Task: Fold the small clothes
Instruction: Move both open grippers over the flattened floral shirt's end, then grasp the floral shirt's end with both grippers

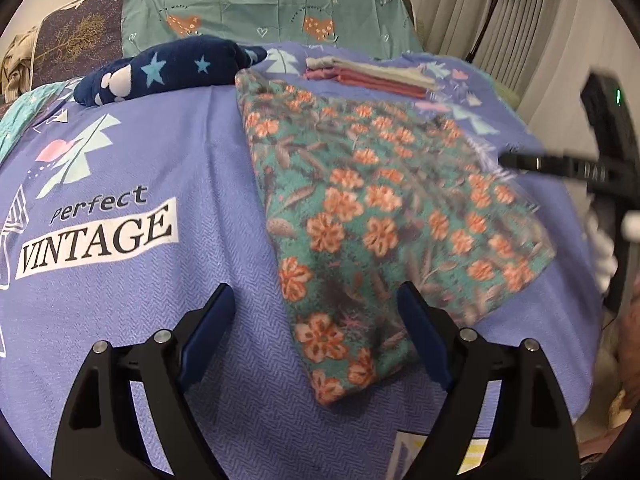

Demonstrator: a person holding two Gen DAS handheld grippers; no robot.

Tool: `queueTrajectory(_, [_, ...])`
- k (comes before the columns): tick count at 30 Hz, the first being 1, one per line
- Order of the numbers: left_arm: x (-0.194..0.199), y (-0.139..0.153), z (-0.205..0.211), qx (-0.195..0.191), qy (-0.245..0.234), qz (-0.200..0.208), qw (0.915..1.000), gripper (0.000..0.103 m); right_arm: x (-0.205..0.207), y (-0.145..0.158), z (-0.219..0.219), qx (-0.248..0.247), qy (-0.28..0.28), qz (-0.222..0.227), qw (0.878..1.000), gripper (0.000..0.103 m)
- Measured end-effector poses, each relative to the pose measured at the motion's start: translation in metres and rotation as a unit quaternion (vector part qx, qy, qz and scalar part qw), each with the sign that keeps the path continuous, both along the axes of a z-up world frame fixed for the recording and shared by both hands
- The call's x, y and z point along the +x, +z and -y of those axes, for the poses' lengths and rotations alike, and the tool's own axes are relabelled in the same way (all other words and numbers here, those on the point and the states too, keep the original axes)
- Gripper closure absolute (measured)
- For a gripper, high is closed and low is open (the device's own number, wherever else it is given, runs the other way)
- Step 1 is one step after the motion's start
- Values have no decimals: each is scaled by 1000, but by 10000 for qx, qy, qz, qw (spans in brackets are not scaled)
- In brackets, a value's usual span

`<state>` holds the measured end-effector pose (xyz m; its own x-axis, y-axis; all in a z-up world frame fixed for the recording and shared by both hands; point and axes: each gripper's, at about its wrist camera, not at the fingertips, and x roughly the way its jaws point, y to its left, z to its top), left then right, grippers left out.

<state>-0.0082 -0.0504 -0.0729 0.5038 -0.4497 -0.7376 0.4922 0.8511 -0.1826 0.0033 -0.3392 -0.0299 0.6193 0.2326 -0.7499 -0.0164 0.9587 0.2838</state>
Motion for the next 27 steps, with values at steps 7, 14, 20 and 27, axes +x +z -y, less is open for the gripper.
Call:
queueTrajectory(7, [17, 25, 1, -105, -26, 163, 9998, 22, -9, -9, 20, 651, -155, -140, 9977, 38])
queueTrajectory(14, [60, 23, 9, -123, -21, -151, 9998, 22, 14, -15, 17, 793, -21, -225, 9966, 37])
queueTrajectory(20, [92, 17, 26, 60, -169, -209, 9996, 22, 45, -21, 21, 861, 20, -354, 9957, 37])
queueTrajectory(27, [131, 1, 34, -197, -384, -570, 9974, 22, 78, -39, 22, 988, 106, -529, 9936, 37])
